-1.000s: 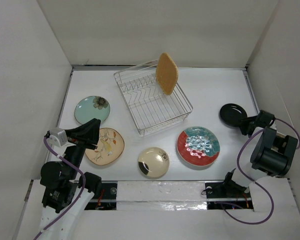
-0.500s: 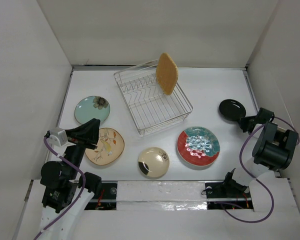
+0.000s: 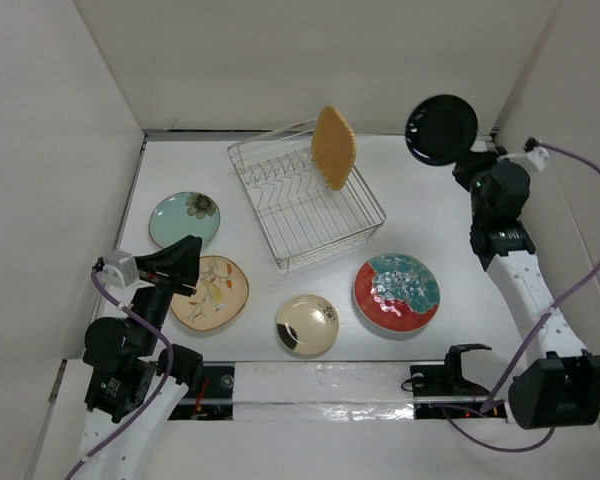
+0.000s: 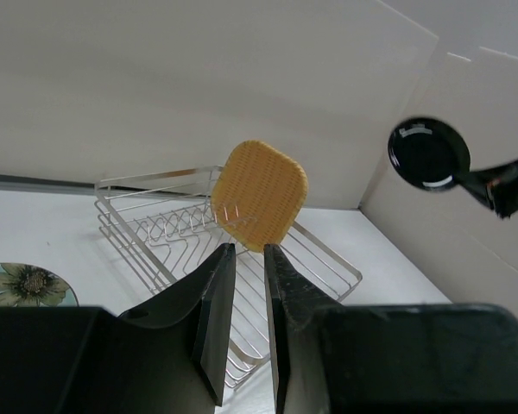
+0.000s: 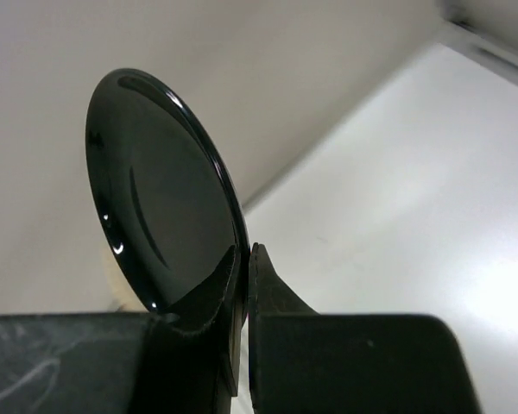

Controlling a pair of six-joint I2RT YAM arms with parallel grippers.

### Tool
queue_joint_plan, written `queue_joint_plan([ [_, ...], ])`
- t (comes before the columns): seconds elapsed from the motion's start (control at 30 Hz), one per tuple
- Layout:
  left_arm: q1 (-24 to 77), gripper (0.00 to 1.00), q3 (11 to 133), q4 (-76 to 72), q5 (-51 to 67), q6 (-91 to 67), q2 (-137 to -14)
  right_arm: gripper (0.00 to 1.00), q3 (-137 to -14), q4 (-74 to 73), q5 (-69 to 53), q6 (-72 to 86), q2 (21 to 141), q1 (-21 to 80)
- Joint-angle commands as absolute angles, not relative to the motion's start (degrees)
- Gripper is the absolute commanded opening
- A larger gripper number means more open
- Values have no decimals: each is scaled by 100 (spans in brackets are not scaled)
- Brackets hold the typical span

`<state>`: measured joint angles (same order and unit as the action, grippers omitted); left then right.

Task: Load the plates into the dish rack

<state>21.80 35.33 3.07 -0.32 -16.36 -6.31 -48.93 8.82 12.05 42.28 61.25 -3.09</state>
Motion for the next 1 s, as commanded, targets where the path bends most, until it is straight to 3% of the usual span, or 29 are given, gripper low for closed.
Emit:
queue_joint_plan([
  [0.0,2215,17,3621,88,34,-1573,-729,0,-6272,381,2486,2501,6650,1128],
  [0.23,2215,17,3621,97,141,-1564,-756,0,-9256,-813,4200,406,9003,3109],
  [0.57,2215,17,3621,123,150,-1556,-861,0,-12837,-1626,5827,-1397,11916,3796],
  [0.77,2215,17,3630,114,158,-1547,-940,0,-13316,-1213,5994,-1924,12822,3858],
  [0.97,2215,17,3630,105,176,-1538,-1002,0,-12727,-1054,5555,-1636,12850,3858],
])
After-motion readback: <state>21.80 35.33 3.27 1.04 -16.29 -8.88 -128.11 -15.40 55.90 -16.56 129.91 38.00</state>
